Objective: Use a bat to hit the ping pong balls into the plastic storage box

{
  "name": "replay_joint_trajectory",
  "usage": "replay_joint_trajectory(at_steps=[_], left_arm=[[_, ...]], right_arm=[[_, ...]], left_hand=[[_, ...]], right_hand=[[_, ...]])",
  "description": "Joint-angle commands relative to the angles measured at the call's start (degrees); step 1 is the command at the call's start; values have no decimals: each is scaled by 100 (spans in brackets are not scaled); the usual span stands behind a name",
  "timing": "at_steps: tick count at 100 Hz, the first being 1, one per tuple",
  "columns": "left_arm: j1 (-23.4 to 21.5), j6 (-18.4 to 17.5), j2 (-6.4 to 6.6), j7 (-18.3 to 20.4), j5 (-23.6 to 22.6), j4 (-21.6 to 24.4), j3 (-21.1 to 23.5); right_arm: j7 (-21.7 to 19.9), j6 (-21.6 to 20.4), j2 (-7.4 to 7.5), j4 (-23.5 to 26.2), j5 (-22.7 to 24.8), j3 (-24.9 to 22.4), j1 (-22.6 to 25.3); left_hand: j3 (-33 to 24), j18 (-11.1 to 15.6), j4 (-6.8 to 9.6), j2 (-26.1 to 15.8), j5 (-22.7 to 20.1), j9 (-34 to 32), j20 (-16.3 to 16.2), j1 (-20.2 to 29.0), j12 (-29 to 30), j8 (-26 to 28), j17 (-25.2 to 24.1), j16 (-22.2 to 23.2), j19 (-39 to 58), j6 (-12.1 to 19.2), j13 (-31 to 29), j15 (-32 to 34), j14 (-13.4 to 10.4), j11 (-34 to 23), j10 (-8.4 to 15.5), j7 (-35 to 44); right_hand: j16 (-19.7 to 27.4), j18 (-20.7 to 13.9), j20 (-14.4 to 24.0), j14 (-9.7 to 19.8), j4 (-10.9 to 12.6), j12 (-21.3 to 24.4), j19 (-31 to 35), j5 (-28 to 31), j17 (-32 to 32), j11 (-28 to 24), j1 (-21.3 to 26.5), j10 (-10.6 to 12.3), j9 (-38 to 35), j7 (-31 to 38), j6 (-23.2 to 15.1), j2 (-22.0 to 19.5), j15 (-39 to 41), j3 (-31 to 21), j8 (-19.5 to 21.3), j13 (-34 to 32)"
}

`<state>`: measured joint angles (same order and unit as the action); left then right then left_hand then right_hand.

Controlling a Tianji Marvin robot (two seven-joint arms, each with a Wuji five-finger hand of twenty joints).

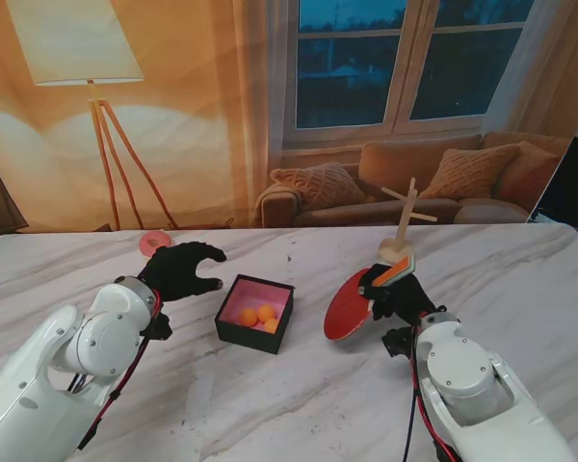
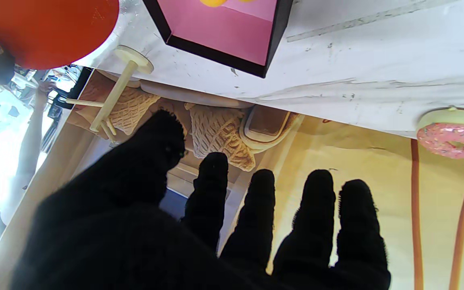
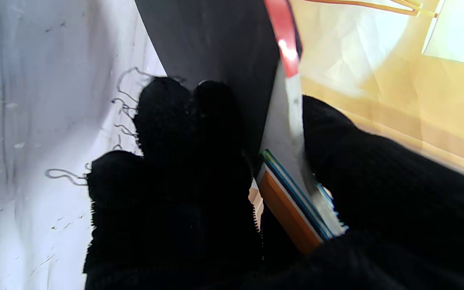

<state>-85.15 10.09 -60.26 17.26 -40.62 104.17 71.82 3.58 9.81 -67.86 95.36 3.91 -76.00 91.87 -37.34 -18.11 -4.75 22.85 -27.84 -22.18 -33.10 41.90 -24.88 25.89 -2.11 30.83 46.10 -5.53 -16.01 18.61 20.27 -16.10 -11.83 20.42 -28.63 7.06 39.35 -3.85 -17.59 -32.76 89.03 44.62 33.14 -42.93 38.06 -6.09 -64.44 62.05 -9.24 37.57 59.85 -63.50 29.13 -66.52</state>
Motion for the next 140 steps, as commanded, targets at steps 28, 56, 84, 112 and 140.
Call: replay_joint_trajectory(at_steps=[28,56,84,112,140], left_arm=[[-304,150,-25,-77,-113,68,143],[-401,215,-38,-155,-121,72,180],[-452,314,-50,-212,-91,46,173],[-571,383,-62,-290,-135,82,226],[-647,449,-68,-327,-156,123,252]], right_arm=[[-430,297,110,-165,186,-124,-88],[-713,315,206,-226,479,-131,-133],[-908,202,268,-332,617,-147,-182],[-900,185,278,-389,739,-155,-203],[-873,146,278,-427,788,-184,-208]], left_hand=[[109,114,111,-73,123,182,-198,-81,82,-8,-113,23,-53,-64,184,-61,-31,104,97,-86],[110,118,112,-73,93,166,-248,-74,75,4,-104,39,-39,-76,172,-41,-17,92,80,-70],[73,119,111,-69,51,132,-295,-74,62,217,-89,63,19,-128,149,5,-1,71,52,234],[62,119,108,-66,41,109,-314,-66,53,222,-74,76,73,-133,138,40,9,55,32,241],[56,116,107,-69,19,84,-326,-58,45,223,-61,87,128,-142,118,74,31,42,23,251]], right_hand=[[-35,-155,109,207,135,-186,-198,-490,-354,169,1,292,428,-458,-38,110,-368,-331,-340,578],[-109,-178,227,284,234,-469,-516,-1228,-643,166,-528,425,1223,-2091,-121,553,-567,-755,97,968],[-163,-172,277,371,922,-223,-888,-2332,-1030,329,-882,574,2306,-2757,-489,714,-752,-675,16,1440],[-191,-205,328,436,852,-43,-1287,-3368,-1465,541,-1077,601,3511,-3121,-312,961,-987,-574,-89,2035],[-156,-209,389,479,822,133,-1528,-3729,-1631,657,-1133,646,3914,-3341,-259,1060,-1267,-575,-197,2371]])
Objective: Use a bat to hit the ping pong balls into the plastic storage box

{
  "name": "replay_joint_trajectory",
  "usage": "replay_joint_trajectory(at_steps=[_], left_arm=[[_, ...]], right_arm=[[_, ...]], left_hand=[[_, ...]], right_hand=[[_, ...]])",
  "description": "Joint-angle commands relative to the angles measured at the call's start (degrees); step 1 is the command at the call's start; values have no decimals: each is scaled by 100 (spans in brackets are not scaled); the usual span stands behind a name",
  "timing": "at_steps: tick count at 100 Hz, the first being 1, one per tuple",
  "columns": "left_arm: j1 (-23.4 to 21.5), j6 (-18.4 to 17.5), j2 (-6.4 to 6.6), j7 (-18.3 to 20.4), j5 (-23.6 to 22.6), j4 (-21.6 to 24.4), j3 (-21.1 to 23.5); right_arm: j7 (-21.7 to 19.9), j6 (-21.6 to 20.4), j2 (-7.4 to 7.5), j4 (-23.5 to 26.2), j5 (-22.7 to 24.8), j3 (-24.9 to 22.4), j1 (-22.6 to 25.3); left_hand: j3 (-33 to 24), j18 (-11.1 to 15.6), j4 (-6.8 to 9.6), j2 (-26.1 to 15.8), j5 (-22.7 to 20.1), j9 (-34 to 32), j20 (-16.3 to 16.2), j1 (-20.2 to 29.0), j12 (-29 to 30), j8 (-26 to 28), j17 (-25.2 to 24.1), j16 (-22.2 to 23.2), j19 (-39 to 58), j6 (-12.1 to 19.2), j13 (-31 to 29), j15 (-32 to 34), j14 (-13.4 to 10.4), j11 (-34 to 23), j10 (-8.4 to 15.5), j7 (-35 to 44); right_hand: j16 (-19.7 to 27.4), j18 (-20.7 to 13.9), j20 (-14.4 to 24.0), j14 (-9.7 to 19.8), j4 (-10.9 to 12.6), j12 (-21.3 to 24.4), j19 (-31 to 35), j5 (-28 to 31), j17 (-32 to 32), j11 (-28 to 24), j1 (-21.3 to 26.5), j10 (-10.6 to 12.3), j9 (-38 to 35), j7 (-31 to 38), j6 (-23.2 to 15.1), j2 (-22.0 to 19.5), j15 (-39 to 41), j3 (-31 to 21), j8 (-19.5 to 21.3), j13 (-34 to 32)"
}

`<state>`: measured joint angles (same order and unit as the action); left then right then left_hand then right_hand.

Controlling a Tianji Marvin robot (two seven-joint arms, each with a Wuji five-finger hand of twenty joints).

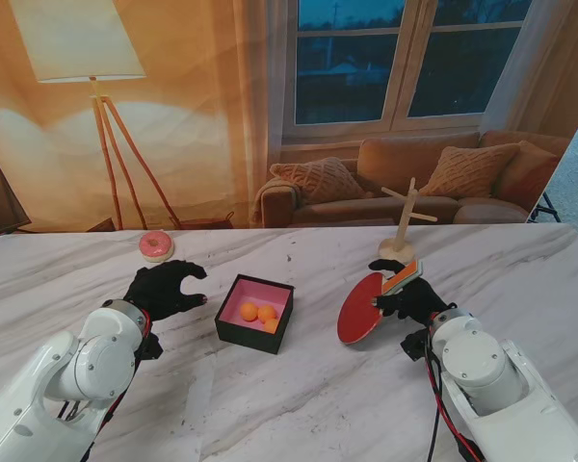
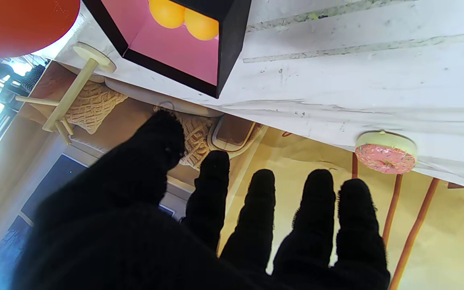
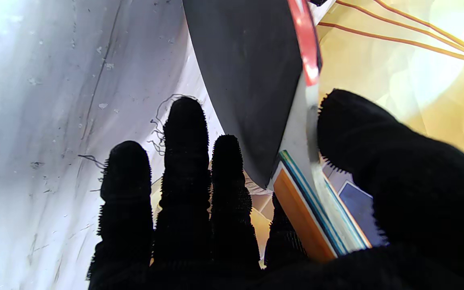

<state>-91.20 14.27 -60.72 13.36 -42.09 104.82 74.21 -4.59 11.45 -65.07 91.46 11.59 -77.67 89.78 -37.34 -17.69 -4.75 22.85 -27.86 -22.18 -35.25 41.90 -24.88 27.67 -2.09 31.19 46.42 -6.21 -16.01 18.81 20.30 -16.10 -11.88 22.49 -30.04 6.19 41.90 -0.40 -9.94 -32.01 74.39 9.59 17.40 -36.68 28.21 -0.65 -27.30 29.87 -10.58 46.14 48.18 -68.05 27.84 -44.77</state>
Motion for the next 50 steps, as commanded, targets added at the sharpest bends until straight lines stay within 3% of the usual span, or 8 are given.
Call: replay_joint_trajectory(at_steps=[1,14,27,50], left_arm=[[-43,33,-23,64,-10,61,13],[-56,57,-23,68,-7,78,17],[-65,62,-24,60,-13,82,24],[-96,99,-28,41,-37,105,39]], right_arm=[[-55,-24,-2,-42,21,-18,0],[3,-84,-12,-86,48,-28,-13],[79,-117,-28,-106,48,-57,-5],[126,-143,-37,-106,40,-153,42]], left_hand=[[57,77,106,-70,20,85,-112,-59,45,45,-63,52,98,-70,118,55,27,42,28,45],[47,76,107,-62,11,76,-116,-55,41,48,-57,58,127,-79,111,72,35,35,16,56],[39,77,105,-62,5,72,-123,-53,38,50,-40,67,168,-87,96,97,36,30,17,66],[25,72,104,-58,-16,60,-142,-39,32,54,-6,86,256,-92,75,142,55,17,9,87]], right_hand=[[-15,-123,137,135,56,64,-69,-232,-56,36,-146,106,208,-132,-148,206,-107,-120,-72,202],[-21,-97,178,133,49,115,-116,-244,-75,37,-155,115,212,-212,-263,239,-163,-119,-105,247],[-27,-137,209,155,45,127,-175,-201,-97,-21,-167,147,186,-129,234,285,-204,-152,-49,286],[12,-150,252,145,7,178,-215,132,-92,-105,-260,-120,-148,291,1180,468,-301,-253,29,297]])
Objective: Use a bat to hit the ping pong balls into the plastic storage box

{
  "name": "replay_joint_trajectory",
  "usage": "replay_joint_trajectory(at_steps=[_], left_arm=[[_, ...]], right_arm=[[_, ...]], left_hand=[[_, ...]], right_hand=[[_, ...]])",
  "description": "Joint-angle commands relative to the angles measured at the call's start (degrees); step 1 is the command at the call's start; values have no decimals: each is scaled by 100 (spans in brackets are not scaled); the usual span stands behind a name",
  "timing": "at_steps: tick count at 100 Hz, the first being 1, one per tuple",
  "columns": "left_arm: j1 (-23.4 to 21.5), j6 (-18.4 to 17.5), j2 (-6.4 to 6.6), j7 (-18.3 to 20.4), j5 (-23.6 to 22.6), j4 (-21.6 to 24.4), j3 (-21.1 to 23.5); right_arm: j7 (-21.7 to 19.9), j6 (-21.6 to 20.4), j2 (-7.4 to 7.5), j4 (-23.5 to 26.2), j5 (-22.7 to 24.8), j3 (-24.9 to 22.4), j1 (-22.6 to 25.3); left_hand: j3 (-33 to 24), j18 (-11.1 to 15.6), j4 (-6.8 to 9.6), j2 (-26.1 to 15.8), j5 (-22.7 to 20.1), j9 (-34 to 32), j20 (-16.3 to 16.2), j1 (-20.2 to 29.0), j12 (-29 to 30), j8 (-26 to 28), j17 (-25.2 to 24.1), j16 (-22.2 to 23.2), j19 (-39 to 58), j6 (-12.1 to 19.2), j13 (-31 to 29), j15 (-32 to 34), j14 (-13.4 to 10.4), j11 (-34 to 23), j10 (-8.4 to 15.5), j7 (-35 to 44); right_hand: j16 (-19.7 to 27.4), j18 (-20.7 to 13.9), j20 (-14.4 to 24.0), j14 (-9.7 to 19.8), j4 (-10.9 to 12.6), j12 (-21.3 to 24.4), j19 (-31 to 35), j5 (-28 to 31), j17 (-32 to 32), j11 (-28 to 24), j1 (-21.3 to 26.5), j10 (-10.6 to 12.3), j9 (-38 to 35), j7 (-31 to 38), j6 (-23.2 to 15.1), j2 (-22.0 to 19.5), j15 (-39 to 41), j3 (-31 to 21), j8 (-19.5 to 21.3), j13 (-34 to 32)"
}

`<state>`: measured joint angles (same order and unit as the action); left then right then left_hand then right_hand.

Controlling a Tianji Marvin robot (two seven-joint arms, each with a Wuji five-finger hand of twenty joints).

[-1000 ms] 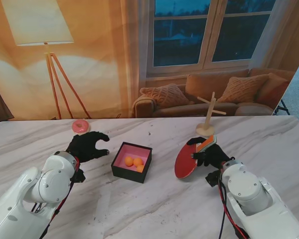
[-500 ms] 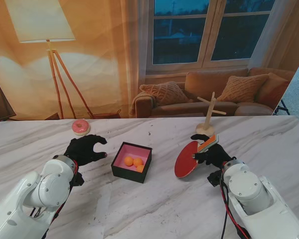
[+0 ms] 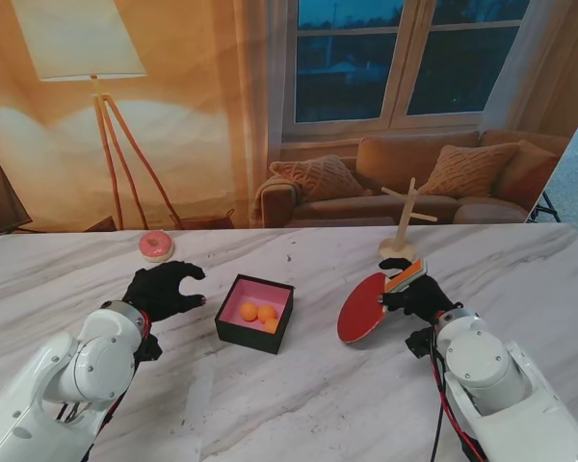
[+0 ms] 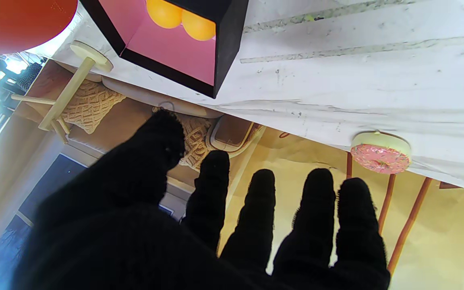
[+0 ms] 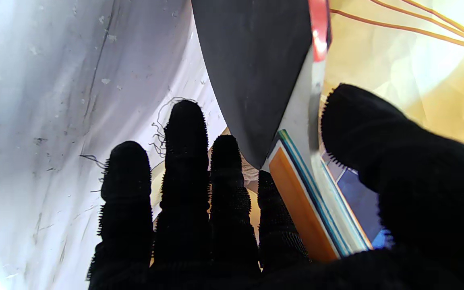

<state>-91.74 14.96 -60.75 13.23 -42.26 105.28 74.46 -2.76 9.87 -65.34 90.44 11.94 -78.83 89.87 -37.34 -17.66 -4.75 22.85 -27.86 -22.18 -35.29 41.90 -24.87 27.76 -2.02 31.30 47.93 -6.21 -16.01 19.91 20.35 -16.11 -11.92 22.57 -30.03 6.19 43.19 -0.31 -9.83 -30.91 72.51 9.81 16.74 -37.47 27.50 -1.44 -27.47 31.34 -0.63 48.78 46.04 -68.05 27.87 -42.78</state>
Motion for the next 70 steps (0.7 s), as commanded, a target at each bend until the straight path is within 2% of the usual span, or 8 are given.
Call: replay_joint_trajectory(at_steps=[1,16,36,70], left_arm=[[-44,31,-24,53,-21,60,15],[-57,42,-26,47,-29,71,26],[-73,39,-27,34,-43,79,45],[-107,61,-31,9,-64,92,65]], right_arm=[[-55,17,-11,-3,1,-42,35],[1,39,-32,2,-73,-102,61],[68,9,-45,-5,-73,-179,98],[94,54,-47,3,-29,-306,139]], left_hand=[[22,69,104,-58,-18,58,-139,-36,32,45,-13,76,108,-93,73,34,52,17,11,80],[11,68,102,-57,-34,56,-146,-28,28,49,4,89,169,-91,66,66,56,9,7,100],[-8,63,99,-54,-46,50,-141,-24,27,52,11,101,229,-99,52,101,67,0,-8,120],[-30,60,96,-46,-66,33,-122,-16,23,55,29,110,300,-102,31,141,35,-14,-8,153]], right_hand=[[12,-154,122,135,-6,76,-30,122,-26,-21,-192,-53,-140,155,221,212,-90,-257,24,99],[78,-134,114,103,-43,190,-38,221,14,32,-281,-234,-305,302,482,332,-194,-307,-46,38],[159,-114,67,30,-61,306,-32,468,81,74,-382,-388,-565,499,592,372,-308,-310,-36,-77],[111,9,68,-114,-64,233,412,854,574,-229,-443,-415,-1043,718,646,346,-49,-290,49,-565]])
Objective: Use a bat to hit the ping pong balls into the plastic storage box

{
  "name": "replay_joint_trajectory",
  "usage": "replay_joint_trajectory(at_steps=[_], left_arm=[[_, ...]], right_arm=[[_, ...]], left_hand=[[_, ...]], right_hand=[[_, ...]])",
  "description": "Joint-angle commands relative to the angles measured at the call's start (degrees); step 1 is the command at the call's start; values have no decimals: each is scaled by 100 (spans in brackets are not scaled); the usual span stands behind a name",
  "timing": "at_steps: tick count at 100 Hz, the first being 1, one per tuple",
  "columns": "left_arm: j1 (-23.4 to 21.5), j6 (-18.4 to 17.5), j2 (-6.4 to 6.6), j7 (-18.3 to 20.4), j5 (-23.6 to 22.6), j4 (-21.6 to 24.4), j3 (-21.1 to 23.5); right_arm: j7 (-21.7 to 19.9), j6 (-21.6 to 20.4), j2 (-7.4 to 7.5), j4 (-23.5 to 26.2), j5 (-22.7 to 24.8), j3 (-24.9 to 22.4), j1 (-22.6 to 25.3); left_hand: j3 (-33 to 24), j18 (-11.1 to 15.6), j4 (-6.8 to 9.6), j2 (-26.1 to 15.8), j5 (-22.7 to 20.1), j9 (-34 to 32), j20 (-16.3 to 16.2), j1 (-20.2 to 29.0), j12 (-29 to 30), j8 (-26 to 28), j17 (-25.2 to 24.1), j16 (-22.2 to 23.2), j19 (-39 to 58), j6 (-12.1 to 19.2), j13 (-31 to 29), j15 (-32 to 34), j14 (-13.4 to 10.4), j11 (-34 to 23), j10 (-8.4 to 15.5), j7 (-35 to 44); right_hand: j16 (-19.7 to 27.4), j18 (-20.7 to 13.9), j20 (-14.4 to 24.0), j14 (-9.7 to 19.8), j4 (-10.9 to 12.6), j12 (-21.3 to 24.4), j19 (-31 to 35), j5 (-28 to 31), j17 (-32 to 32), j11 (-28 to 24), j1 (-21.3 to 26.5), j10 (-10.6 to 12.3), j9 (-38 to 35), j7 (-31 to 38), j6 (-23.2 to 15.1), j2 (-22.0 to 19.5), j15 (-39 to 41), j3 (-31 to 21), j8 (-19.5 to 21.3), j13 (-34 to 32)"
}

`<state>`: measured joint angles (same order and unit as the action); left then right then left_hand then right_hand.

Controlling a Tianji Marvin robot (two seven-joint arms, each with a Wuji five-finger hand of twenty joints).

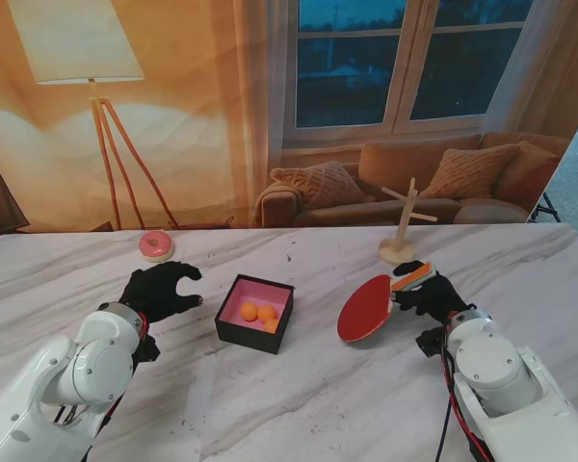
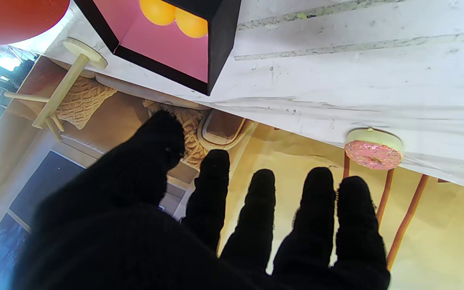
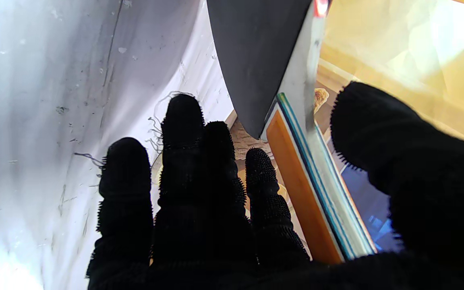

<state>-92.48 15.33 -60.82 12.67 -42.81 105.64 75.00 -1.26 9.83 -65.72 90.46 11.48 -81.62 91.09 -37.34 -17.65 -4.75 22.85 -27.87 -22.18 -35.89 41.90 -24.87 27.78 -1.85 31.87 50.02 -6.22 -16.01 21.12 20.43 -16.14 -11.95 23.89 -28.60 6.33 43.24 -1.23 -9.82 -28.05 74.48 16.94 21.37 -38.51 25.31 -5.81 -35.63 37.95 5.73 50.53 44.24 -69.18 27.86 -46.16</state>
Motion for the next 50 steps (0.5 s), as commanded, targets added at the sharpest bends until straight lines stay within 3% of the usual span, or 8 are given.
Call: replay_joint_trajectory(at_steps=[1,50], left_arm=[[-33,23,-24,65,-9,55,11],[-128,79,-33,13,-39,100,49]], right_arm=[[-53,61,-10,0,16,-30,18],[234,313,-93,10,-61,-138,46]], left_hand=[[-31,57,96,-48,-65,30,-61,-16,23,53,12,52,95,-102,34,18,47,-13,-4,23],[-42,55,94,-55,-73,16,-39,-16,17,48,23,62,173,-114,10,62,73,-26,-19,42]], right_hand=[[-34,4,63,-35,-65,-61,233,153,128,-139,-222,23,-238,63,13,167,142,-173,54,-238],[-61,257,-112,-300,-26,-247,791,1096,777,-488,-339,-175,-1045,514,35,-57,617,-13,403,-869]])
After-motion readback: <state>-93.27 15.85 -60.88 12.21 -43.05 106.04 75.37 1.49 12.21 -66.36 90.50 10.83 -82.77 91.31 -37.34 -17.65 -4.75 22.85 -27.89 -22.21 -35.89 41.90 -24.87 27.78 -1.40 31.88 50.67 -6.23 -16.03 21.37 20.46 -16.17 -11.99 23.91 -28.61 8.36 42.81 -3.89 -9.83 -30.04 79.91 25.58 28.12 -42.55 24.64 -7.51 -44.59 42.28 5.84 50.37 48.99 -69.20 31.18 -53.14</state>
